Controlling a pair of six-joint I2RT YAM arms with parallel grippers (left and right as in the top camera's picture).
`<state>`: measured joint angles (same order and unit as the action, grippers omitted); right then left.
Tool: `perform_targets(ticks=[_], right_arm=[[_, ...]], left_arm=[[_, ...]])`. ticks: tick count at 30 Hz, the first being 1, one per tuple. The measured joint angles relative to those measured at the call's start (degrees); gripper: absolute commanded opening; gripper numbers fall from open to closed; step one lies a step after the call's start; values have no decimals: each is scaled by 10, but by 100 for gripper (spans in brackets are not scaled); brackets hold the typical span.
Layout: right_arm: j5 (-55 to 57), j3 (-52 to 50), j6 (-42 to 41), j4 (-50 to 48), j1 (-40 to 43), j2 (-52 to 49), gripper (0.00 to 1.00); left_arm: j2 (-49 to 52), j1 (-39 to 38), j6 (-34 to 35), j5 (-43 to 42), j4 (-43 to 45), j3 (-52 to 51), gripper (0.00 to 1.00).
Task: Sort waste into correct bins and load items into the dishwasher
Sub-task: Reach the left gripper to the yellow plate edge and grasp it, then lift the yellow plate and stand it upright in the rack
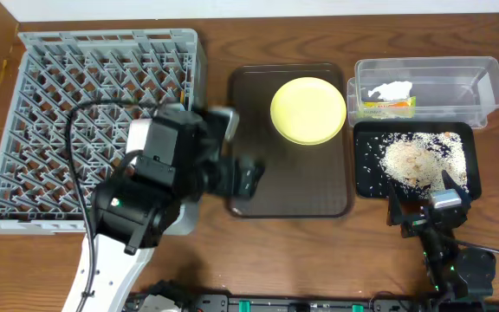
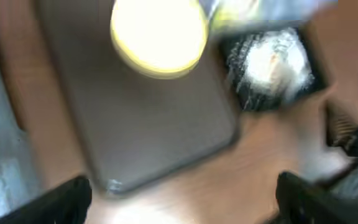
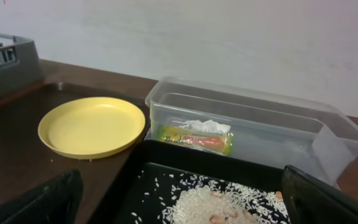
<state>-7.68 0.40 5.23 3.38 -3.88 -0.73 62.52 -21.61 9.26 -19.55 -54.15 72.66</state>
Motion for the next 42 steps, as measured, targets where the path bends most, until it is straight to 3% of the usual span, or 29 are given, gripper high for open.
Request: perform_targets(ticks=[3, 8, 14, 20, 26, 30, 33, 39, 41, 42], right_arm=[[0, 0, 0, 0, 0, 0, 99], [0, 0, 0, 0, 0, 0, 99], [0, 0, 0, 0, 0, 0, 99], [0, 0, 0, 0, 0, 0, 99], [0, 0, 0, 0, 0, 0, 99], [0, 0, 0, 0, 0, 0, 99], [0, 0, 0, 0, 0, 0, 99], [0, 0, 0, 0, 0, 0, 99], [0, 0, 0, 0, 0, 0, 99], [0, 0, 0, 0, 0, 0, 99]], left_arm=[[24, -1, 22, -19, 76, 2, 93], [163, -2, 46, -27, 184, 25, 78], [388, 2, 73, 35, 354, 28, 77], [537, 39, 129, 44, 446, 28, 72], [572, 53, 147, 27, 466, 34, 55], [574, 50, 150, 16, 464, 35, 55], [574, 39, 150, 12, 464, 35, 49], [586, 23, 149, -3, 468, 38, 31], [593, 24, 150, -16, 471, 43, 19], [597, 25, 150, -23, 473, 46, 8]])
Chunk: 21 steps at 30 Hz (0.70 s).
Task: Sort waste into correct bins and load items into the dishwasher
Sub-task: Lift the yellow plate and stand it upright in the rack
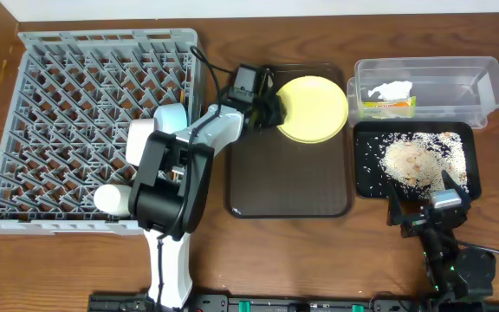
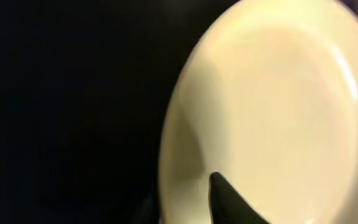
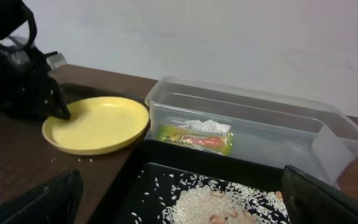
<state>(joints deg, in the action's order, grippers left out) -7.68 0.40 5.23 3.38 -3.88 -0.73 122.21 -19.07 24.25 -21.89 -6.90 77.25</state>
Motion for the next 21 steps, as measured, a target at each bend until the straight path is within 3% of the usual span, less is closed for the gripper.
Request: perform_targets(ticks=[8, 12, 21], right_arm=[[0, 0, 0, 0, 0, 0, 99], [0, 0, 0, 0, 0, 0, 99], [0, 0, 0, 0, 0, 0, 99]], left_arm=[[10, 6, 2, -41, -8, 5, 8], [-18, 23, -8, -47, -56, -6, 7], [-273, 141, -82, 6, -190, -18, 7]])
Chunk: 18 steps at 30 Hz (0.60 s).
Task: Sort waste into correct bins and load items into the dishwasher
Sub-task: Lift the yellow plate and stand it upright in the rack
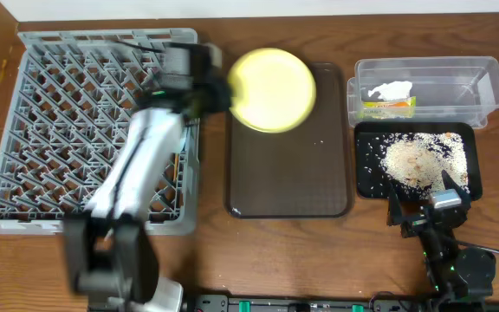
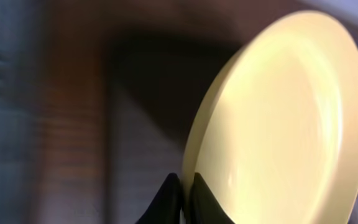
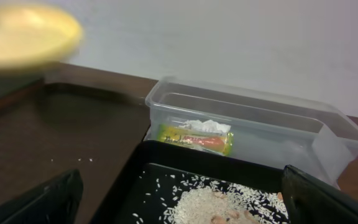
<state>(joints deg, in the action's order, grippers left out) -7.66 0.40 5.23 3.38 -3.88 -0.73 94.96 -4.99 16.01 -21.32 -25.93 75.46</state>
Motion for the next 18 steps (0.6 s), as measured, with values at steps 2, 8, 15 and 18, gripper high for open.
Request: perform_targets(ticks=[2, 8, 15, 18], right_arm=[[0, 0, 0, 0, 0, 0, 99], [0, 0, 0, 0, 0, 0, 99], [0, 0, 0, 0, 0, 0, 99], [0, 0, 0, 0, 0, 0, 99]], left_arm=[[-57, 50, -20, 16, -28, 2, 8], [-122, 209, -59, 132, -90, 3, 8], [-121, 263, -100, 287, -77, 3, 7], [-121, 266, -116, 341, -66, 3, 8]])
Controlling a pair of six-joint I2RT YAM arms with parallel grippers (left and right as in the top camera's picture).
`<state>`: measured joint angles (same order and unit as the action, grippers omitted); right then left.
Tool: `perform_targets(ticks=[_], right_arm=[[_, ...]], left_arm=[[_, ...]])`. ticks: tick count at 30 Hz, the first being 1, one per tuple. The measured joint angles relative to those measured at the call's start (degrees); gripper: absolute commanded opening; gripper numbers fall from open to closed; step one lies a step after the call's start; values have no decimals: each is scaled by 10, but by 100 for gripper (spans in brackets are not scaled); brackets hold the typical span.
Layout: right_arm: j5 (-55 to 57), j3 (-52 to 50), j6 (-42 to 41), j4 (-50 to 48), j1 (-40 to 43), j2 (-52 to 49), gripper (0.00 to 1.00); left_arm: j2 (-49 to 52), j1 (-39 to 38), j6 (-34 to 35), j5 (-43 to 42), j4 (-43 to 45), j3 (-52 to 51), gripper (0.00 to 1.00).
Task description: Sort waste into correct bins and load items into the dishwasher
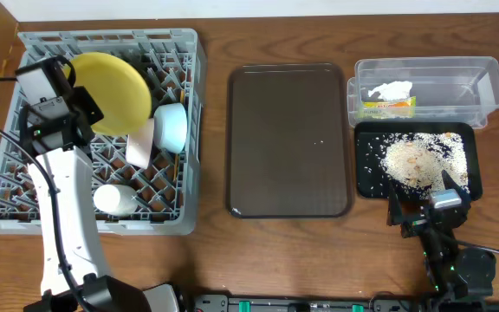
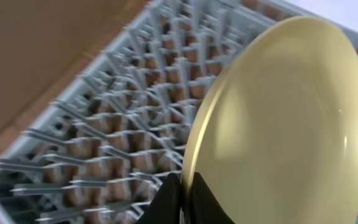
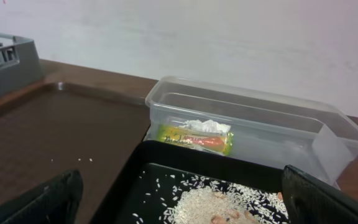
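My left gripper is shut on the rim of the yellow plate, holding it tilted over the back left of the grey dish rack. In the left wrist view the plate fills the right side, its edge pinched by my left gripper, with rack tines behind. A white cup, a pale item and a white bottle lie in the rack. My right gripper stands open at the front of the black bin of rice.
The brown tray lies mid-table with a few rice grains on it. A clear bin at the back right holds a white wad and a wrapper. The black bin sits in front of it.
The left gripper, still shut on the yellow plate, has moved left from the tray's back left corner to above the rack's back left part. The right arm has not moved.
The plate lay on the tray's back right while my left gripper hung open over the tray's front left. Then the gripper reached the plate's left rim. Then it held the plate lifted by the rack's right edge, and now over the rack.
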<state>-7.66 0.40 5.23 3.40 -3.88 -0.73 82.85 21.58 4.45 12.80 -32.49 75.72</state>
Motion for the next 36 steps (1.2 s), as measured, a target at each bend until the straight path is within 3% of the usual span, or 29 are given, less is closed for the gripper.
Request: perform_targets(ticks=[7, 22, 36], right_arm=[[0, 0, 0, 0, 0, 0, 99], [0, 0, 0, 0, 0, 0, 99], [0, 0, 0, 0, 0, 0, 99]], left_arm=[[2, 19, -50, 71, 23, 0, 7], [46, 17, -220, 87, 68, 0, 7], [60, -16, -320, 155, 132, 0, 8]])
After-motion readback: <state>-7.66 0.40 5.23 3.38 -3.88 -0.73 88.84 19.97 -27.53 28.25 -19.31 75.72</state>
